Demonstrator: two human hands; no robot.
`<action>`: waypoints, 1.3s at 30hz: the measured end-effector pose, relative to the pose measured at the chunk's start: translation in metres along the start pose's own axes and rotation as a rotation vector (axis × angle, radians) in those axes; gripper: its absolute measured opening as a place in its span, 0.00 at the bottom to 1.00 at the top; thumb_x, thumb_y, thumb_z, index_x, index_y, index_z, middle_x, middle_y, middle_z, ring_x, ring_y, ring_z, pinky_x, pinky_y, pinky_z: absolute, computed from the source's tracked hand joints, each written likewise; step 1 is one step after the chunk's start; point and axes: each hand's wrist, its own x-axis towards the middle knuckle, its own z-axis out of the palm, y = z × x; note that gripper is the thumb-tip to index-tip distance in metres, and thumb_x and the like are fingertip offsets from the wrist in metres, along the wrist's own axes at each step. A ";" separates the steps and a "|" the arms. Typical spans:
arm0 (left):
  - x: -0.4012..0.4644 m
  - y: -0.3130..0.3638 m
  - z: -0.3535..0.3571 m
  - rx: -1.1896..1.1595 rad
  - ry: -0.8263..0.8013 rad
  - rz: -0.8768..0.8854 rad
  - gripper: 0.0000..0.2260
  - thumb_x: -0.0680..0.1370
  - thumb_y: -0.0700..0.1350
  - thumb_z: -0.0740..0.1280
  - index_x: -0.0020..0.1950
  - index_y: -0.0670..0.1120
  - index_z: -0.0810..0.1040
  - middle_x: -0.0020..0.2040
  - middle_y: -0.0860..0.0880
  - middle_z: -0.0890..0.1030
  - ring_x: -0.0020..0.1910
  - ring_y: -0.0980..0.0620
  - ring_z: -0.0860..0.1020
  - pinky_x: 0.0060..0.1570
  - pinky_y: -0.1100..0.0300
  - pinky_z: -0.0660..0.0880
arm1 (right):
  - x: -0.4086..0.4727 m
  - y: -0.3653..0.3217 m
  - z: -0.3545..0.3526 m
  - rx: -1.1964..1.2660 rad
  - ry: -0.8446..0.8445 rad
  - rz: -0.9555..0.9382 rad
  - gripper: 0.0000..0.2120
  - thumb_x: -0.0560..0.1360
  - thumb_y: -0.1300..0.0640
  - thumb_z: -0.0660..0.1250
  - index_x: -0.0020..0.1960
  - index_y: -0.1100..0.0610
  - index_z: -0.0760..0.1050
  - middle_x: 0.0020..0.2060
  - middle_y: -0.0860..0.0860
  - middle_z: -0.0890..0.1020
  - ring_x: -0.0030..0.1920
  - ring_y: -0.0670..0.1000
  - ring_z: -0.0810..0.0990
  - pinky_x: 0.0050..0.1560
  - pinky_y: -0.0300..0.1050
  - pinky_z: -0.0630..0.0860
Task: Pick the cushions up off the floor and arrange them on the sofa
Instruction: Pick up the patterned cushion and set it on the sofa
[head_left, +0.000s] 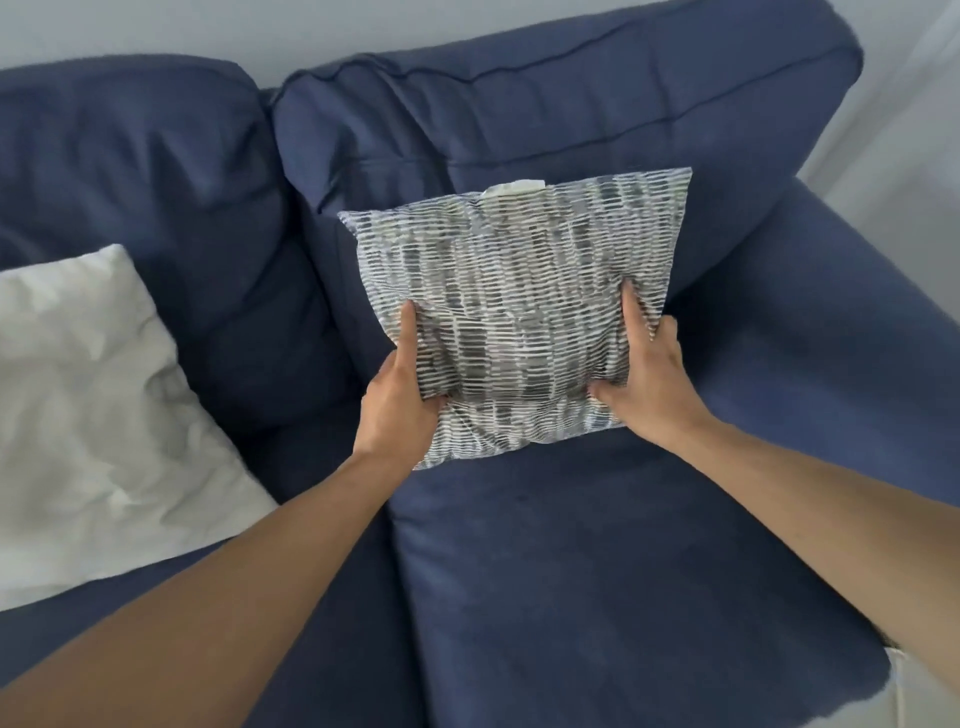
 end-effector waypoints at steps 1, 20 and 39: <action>0.003 -0.006 0.003 0.004 -0.010 -0.019 0.54 0.79 0.39 0.77 0.86 0.61 0.37 0.65 0.50 0.78 0.54 0.54 0.77 0.53 0.57 0.75 | 0.003 0.004 0.003 -0.019 -0.019 0.013 0.66 0.78 0.57 0.80 0.76 0.21 0.25 0.74 0.56 0.60 0.76 0.63 0.66 0.77 0.65 0.72; 0.013 0.024 -0.024 -0.250 -0.169 -0.337 0.60 0.70 0.71 0.75 0.82 0.67 0.30 0.86 0.54 0.59 0.81 0.45 0.67 0.73 0.45 0.71 | 0.034 0.002 -0.042 0.427 0.022 0.120 0.45 0.83 0.30 0.65 0.88 0.34 0.40 0.88 0.37 0.47 0.87 0.41 0.46 0.87 0.55 0.50; -0.008 0.057 0.006 -0.303 -0.043 -0.444 0.48 0.73 0.65 0.78 0.83 0.70 0.50 0.66 0.65 0.81 0.62 0.56 0.82 0.59 0.55 0.78 | 0.046 0.023 -0.043 0.484 -0.166 0.077 0.49 0.79 0.34 0.70 0.87 0.33 0.40 0.80 0.38 0.58 0.77 0.38 0.59 0.74 0.44 0.59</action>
